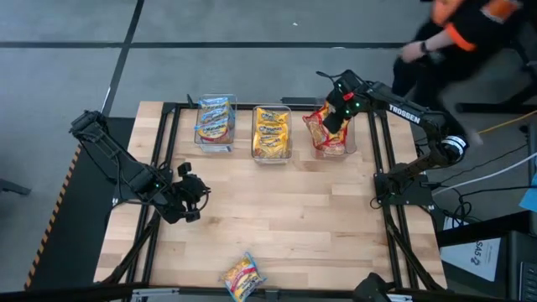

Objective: Sort Maruchan noodles
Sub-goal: Adjust the red noodle packs on the right transparent bin

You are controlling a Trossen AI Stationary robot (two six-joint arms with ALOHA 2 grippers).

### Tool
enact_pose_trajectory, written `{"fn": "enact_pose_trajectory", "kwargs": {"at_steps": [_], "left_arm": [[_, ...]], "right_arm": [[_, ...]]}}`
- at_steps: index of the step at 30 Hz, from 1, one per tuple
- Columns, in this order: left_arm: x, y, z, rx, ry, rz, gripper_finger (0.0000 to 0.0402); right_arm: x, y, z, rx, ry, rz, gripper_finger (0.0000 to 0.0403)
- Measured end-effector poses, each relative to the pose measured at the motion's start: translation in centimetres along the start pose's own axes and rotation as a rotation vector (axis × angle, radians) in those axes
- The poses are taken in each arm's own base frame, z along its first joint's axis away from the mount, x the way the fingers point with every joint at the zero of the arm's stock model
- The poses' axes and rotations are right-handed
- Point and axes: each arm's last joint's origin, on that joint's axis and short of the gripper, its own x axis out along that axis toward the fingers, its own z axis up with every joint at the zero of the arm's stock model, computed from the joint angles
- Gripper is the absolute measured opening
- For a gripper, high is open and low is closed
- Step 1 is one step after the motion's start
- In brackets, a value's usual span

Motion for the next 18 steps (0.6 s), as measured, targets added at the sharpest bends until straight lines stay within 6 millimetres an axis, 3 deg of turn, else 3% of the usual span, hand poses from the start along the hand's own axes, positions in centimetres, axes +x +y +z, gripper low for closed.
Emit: {"fn": "enact_pose_trajectory", "kwargs": {"at_steps": [4, 8, 18], "left_arm": [[0.0, 0.0, 0.0, 0.002, 0.002, 0.002, 0.0033], [0.0, 0.0, 0.0, 0.004, 0.003, 0.003, 0.0033], [0.0, 0.0, 0.0, 0.005, 0.004, 0.003, 0.0033]], "right_arm": [[0.2, -0.1, 0.0, 0.0, -0.004, -0.007, 0.0198], [0.4, 0.0, -0.1, 0.003, 0.009, 0.023, 0.0208], [2.2, -0.1, 0.0, 0.015, 0.066, 0.068, 0.0168]]}}
